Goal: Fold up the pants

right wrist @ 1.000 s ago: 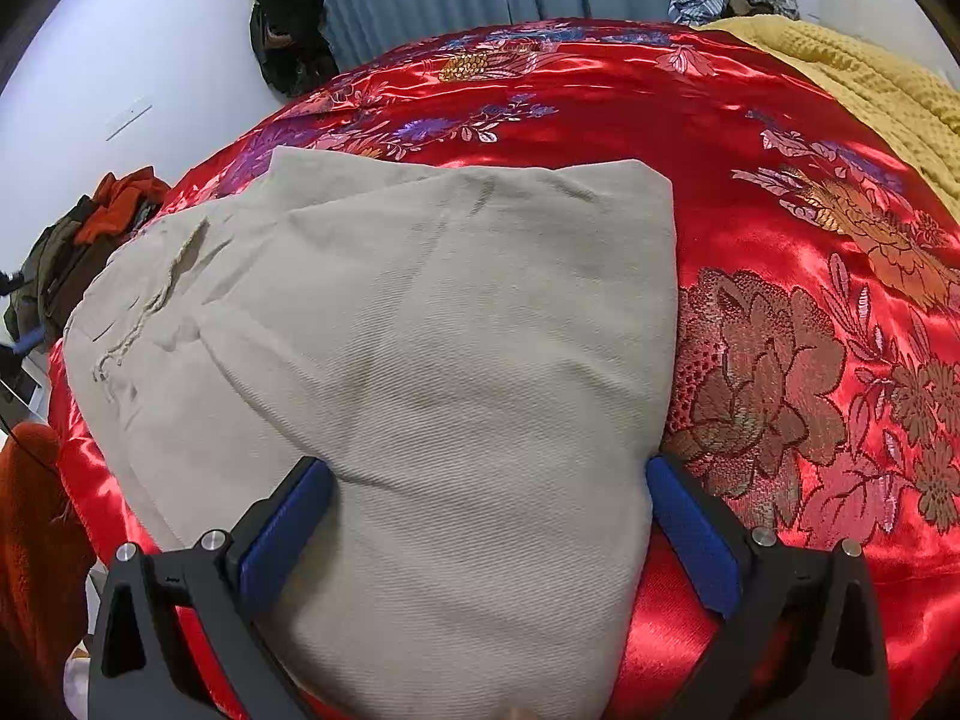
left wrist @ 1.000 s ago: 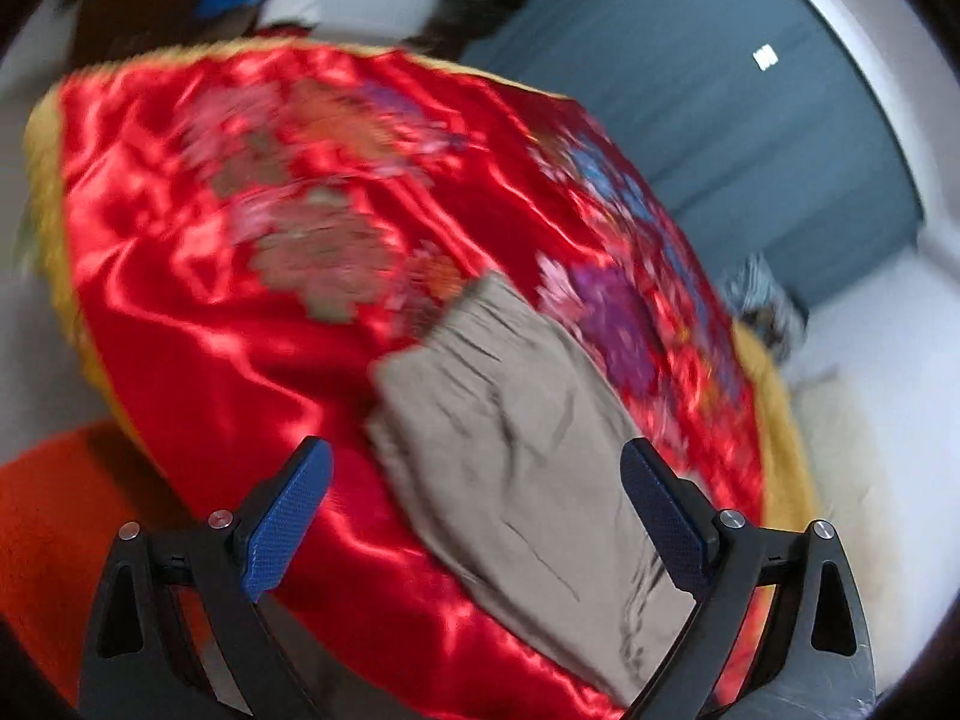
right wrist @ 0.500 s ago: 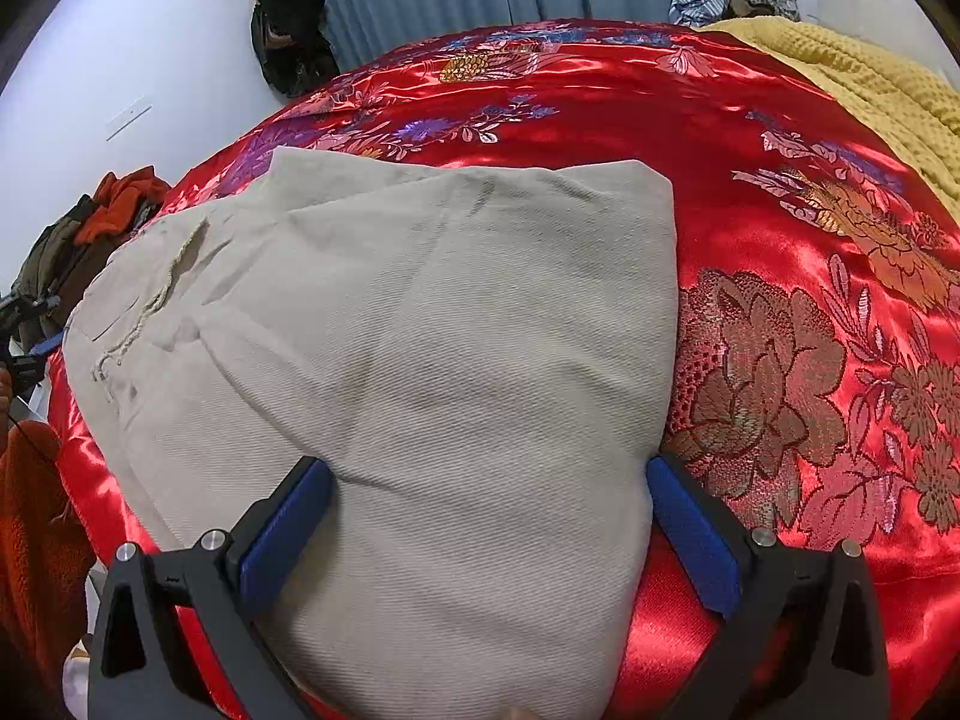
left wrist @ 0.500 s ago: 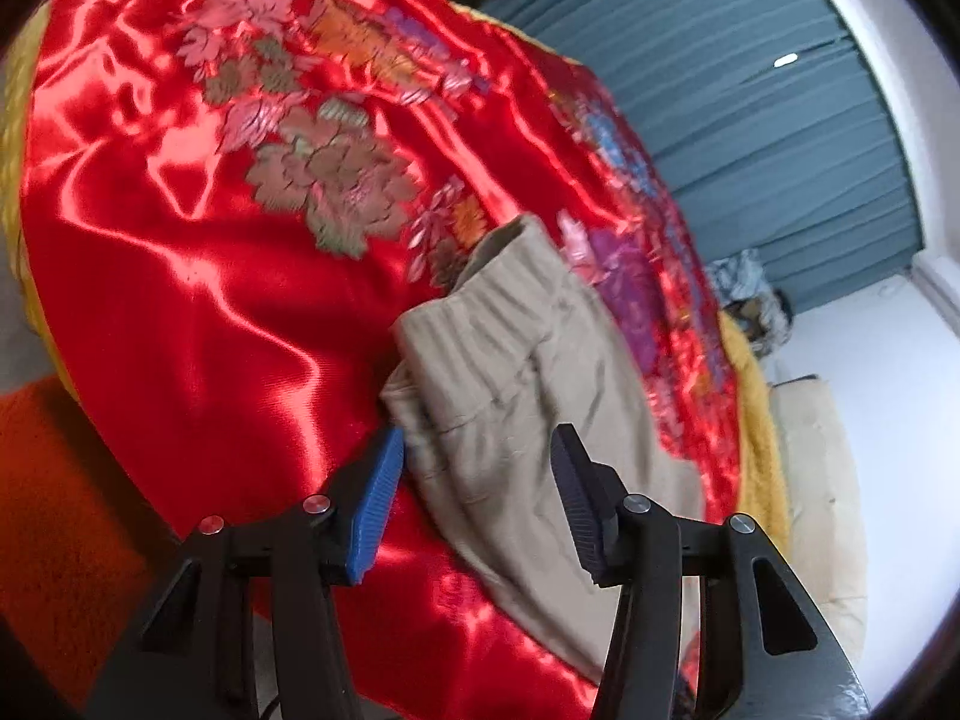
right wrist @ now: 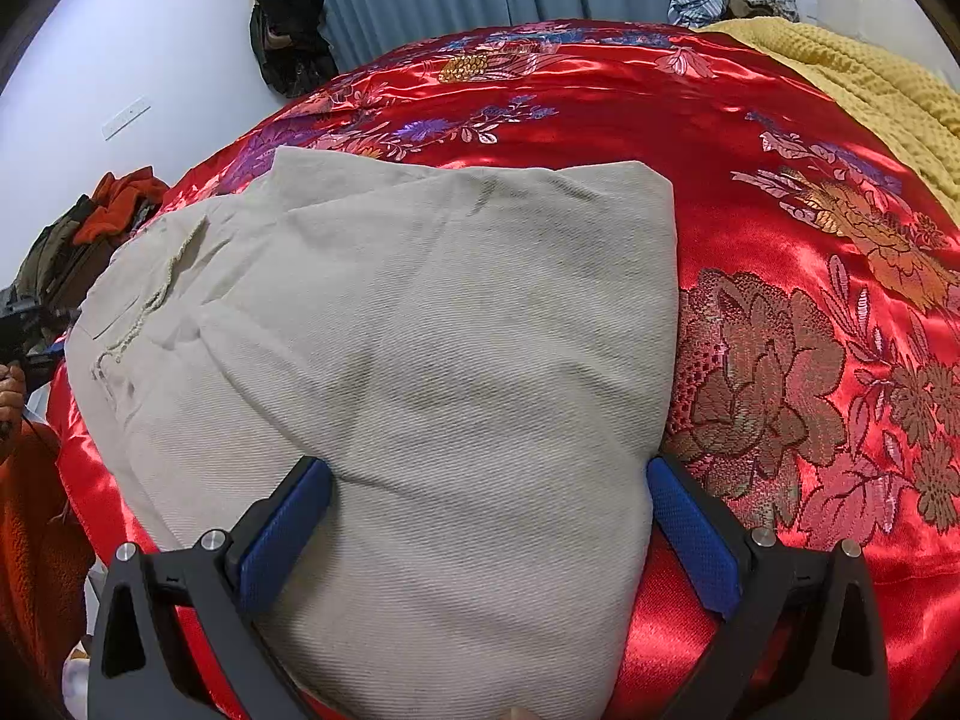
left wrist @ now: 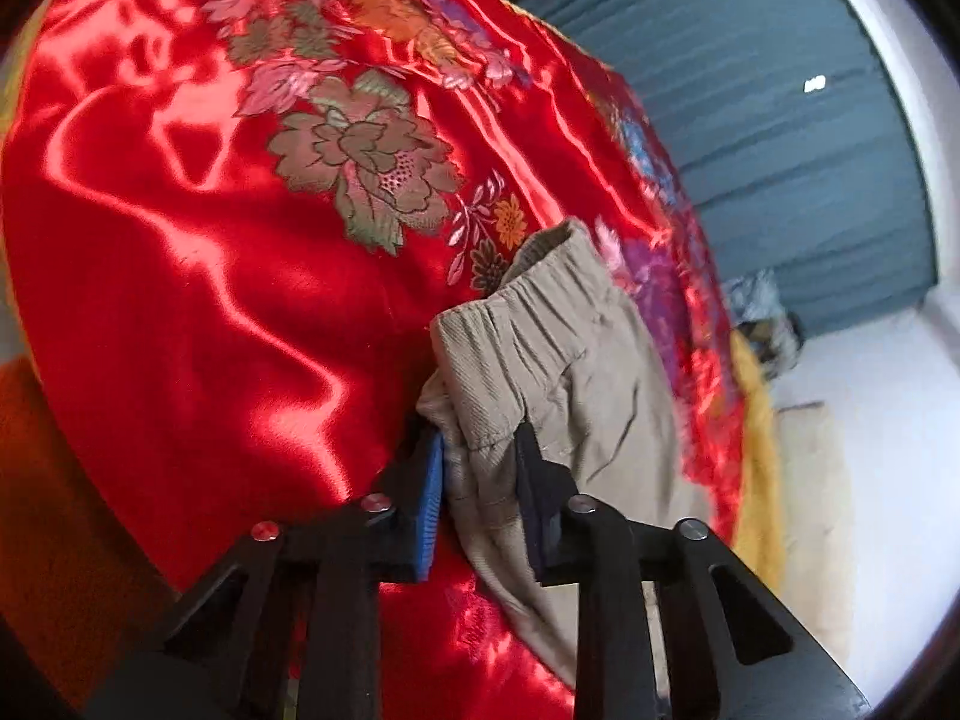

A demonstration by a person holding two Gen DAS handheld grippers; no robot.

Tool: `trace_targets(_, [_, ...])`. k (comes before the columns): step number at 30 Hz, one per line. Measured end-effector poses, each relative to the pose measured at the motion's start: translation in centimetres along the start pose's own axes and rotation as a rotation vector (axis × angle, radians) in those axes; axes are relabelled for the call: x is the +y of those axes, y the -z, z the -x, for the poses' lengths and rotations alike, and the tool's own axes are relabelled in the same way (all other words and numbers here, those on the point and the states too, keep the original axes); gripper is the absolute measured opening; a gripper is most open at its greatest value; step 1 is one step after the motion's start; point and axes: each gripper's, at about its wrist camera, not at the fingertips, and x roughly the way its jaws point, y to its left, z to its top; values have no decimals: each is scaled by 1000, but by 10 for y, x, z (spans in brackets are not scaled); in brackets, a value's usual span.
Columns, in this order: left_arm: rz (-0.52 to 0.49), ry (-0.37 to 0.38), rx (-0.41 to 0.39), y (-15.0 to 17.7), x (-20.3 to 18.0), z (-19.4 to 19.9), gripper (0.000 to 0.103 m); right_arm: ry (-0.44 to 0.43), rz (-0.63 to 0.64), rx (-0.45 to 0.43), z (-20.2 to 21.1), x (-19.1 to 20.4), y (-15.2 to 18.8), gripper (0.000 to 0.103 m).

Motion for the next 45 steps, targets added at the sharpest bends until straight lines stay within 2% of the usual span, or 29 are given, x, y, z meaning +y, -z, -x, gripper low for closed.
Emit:
trace_targets(5, [-115, 18, -84, 12, -42, 37, 15, 0, 1, 0, 0, 0, 0, 103])
trace_targets(9, [-370, 8, -154, 39, -117, 68, 15, 2, 1, 1, 0, 0, 0, 103])
trace_targets(12, [-609, 56, -160, 82, -185, 78, 15, 5, 0, 4, -1, 0, -1, 103])
trace_targets(16, [-865, 124, -85, 153, -245, 61, 15, 9, -5, 8, -2, 0, -3, 103])
trace_targets(20, [-1043, 158, 58, 232, -273, 4, 15, 15, -8, 11, -2, 0, -3, 103])
trace_targets(23, [-1135, 89, 184, 281, -279, -54, 20, 19, -10, 12, -2, 0, -4, 103])
trace_targets(25, [-1181, 27, 288, 304, -278, -89, 28, 20, -11, 13, -1, 1, -4, 103])
trace_targets(26, [-1194, -8, 336, 315, -277, -101, 28, 20, -11, 14, -1, 1, -4, 103])
trace_targets(28, [-1181, -26, 333, 322, -278, -95, 31, 22, -3, 21, 2, 1, -5, 103])
trace_targets(29, [-1166, 4, 333, 317, -280, -87, 37, 22, 4, 24, 3, 1, -4, 103])
trace_targets(30, [-1151, 36, 331, 313, -280, -78, 54, 21, 9, 26, 5, 1, -4, 103])
trace_targets(31, [-1138, 71, 308, 306, -280, -60, 67, 20, 11, 29, 7, 1, -3, 103])
trace_targets(34, [-1121, 112, 211, 284, -281, -27, 77, 44, 26, 31, 19, 0, -6, 103])
trace_targets(36, [-1084, 91, 140, 259, -270, -10, 78, 36, 10, -18, 35, -3, -9, 103])
trace_targets(37, [-1063, 69, 105, 245, -261, -6, 78, 3, -9, -56, 45, -5, -11, 103])
trace_targets(39, [-1011, -4, 28, 222, -239, -2, 78, -128, -70, -121, 64, -6, -16, 103])
trace_targets(41, [-951, -75, 3, 204, -212, -9, 76, -295, -129, -137, 71, -1, -21, 99])
trace_targets(43, [-901, -113, 25, 193, -194, -20, 69, -384, -149, -117, 67, 14, -26, 76])
trace_targets(45, [-879, -132, 48, 188, -183, -30, 62, -398, -142, -82, 56, 31, -30, 64])
